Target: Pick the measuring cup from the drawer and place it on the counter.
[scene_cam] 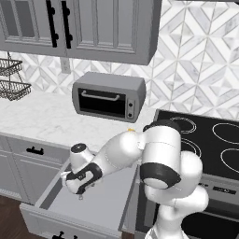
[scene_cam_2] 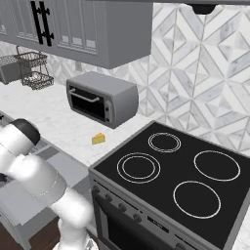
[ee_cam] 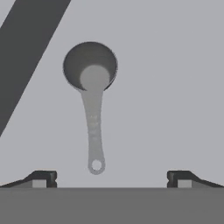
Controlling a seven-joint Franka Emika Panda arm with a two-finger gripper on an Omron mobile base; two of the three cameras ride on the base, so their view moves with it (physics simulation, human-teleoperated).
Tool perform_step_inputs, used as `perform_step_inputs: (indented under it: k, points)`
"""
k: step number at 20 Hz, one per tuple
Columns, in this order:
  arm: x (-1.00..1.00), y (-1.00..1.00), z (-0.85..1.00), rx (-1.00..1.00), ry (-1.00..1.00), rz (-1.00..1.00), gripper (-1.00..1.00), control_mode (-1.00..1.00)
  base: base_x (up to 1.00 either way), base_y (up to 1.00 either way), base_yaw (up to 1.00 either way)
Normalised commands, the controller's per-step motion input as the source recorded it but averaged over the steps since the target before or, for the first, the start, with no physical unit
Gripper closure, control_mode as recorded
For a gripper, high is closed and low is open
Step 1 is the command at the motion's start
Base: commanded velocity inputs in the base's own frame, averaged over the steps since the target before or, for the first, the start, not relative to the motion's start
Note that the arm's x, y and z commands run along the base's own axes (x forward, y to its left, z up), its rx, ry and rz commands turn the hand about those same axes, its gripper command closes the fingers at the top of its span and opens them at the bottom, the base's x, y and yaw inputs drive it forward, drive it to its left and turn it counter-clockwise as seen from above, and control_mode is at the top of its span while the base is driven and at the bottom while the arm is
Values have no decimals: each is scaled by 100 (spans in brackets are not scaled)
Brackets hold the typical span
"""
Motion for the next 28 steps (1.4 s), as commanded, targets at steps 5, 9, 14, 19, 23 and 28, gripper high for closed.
perform_step_inputs:
  k: [5,9,14,19,23,28]
  points:
    - [26,33,-34,-4,7,-2,-100,-100,0,0,0]
    - [33,33,-19,-3,9,-4,-100,-100,0,0,0]
    - [27,21,-29,-4,8,-4,-100,-100,0,0,0]
    - [2,25,-32,-5,3,-3,100,-100,0,0,0]
    - [-17,6,0,-1,0,-2,100,-100,0,0,0]
    - [-27,-25,3,0,-6,-1,100,-100,0,0,0]
